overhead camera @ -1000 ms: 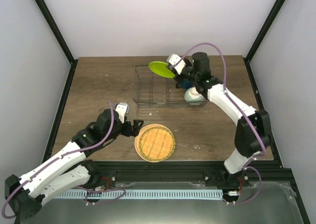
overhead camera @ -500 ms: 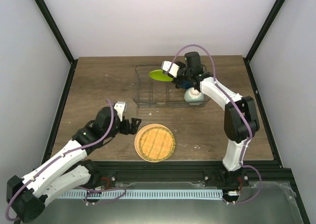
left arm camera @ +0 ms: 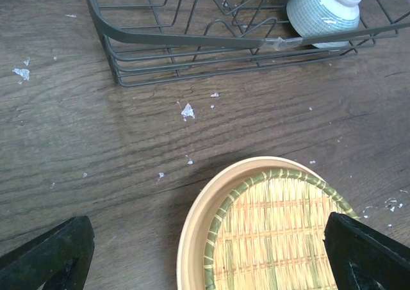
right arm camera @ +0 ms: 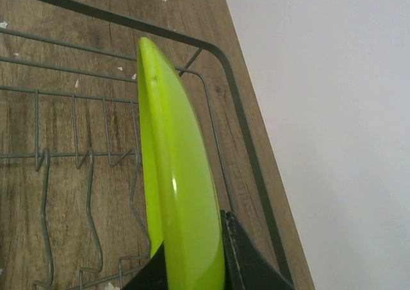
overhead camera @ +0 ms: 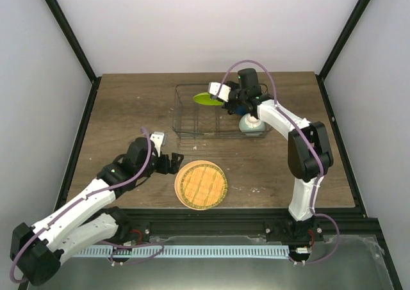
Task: Load the mixed dishes into the dish rack
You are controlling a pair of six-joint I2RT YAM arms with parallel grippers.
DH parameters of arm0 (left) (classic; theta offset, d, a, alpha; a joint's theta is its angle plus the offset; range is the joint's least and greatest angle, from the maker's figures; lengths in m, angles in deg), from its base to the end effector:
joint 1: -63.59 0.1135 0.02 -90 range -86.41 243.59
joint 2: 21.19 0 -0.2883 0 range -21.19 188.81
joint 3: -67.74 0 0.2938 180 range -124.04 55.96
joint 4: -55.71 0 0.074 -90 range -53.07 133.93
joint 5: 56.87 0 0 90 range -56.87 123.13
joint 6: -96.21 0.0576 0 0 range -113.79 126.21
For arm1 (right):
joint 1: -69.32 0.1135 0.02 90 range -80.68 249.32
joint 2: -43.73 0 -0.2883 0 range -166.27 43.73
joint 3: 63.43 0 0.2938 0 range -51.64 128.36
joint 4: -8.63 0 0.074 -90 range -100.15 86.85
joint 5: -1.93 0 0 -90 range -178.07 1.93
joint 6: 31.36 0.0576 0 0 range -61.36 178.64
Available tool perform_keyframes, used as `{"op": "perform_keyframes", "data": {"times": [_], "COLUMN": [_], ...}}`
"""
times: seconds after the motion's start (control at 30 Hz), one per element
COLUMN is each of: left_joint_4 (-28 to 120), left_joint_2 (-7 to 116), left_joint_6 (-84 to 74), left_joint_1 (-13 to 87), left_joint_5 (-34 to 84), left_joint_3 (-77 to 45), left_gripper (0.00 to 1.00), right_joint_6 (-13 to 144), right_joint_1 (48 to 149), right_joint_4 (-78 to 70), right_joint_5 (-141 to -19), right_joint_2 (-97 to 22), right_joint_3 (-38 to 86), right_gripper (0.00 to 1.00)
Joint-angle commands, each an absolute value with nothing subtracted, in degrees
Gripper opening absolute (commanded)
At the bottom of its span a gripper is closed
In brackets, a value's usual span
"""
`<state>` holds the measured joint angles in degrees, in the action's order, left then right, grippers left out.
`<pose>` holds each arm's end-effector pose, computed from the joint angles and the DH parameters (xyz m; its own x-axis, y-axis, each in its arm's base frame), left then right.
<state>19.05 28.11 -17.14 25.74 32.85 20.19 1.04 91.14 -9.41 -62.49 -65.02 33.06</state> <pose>0.1805 -0.1406 0.2413 -0.6948 0.0380 -0.7182 0.3717 0.8739 -0.3134 0.4628 0.2121 0.2606 0.3243 -0.6905 -0.6466 -0.7605 0.2161 -0.6123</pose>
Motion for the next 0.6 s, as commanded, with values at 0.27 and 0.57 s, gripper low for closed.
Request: {"op": "perform_keyframes", "data": {"times": [0.27, 0.57], "left_joint_4": [21.2, 21.4], "left_joint_2": [29.9, 29.8], "left_joint_6": [-16.3, -16.4], "left_joint_1": [26.2, 26.4], "left_joint_5": [32.4, 32.3], "left_joint_3": [21.0, 21.4], "left_gripper": [1.0, 1.0], "right_joint_6": [-0.2, -0.7], "right_joint_1": [91.7, 93.4], "right_joint_4": [-5.7, -9.4], "right_joint_5": [-60.6, -62.4], "right_joint_2": [-69.2, -73.2], "right_joint_3": [37.0, 40.4], "right_gripper": [0.01, 0.02]}}
